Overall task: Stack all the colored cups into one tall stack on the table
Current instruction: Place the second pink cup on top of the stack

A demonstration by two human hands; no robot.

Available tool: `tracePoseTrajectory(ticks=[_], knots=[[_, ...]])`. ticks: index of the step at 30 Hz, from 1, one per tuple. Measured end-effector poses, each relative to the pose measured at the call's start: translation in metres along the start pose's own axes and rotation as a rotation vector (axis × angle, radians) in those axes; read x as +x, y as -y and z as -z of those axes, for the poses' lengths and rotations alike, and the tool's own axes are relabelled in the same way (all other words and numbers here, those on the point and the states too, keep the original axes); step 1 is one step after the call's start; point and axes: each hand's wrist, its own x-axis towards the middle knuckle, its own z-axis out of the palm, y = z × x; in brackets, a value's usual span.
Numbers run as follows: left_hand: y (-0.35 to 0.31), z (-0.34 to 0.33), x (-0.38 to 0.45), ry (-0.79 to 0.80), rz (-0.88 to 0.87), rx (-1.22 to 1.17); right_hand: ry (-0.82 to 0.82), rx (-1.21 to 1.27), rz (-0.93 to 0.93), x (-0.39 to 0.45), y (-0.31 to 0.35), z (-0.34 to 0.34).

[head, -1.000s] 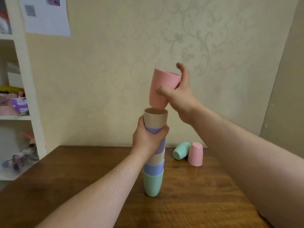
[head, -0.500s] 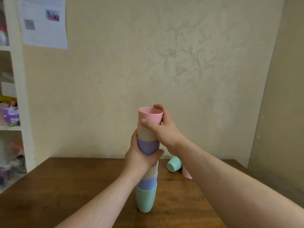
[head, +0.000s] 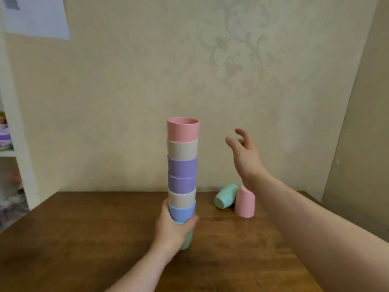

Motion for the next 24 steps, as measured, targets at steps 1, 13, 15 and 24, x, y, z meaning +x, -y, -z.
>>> tracePoseTrajectory(ticks=[1,13,15,24], knots=[[0.002,-0.002,0.004,0.005,-0.009,-0.006,-0.044,-0.147,-0.030,0.010,-0.013,0.007],[0.024,-0.020,0.029,0.058,-0.003,-0.112,0.440,-1.149,-0.302,0.038,-0.170,0.030],[0.022,-0.018,0.031,0.073,-0.012,-0.085,0.441,-1.248,-0.220,0.034,-0.166,0.032],[0.014,-0.010,0.024,0.107,-0.003,-0.058,0.354,-1.033,-0.383,-0.005,-0.144,0.032]])
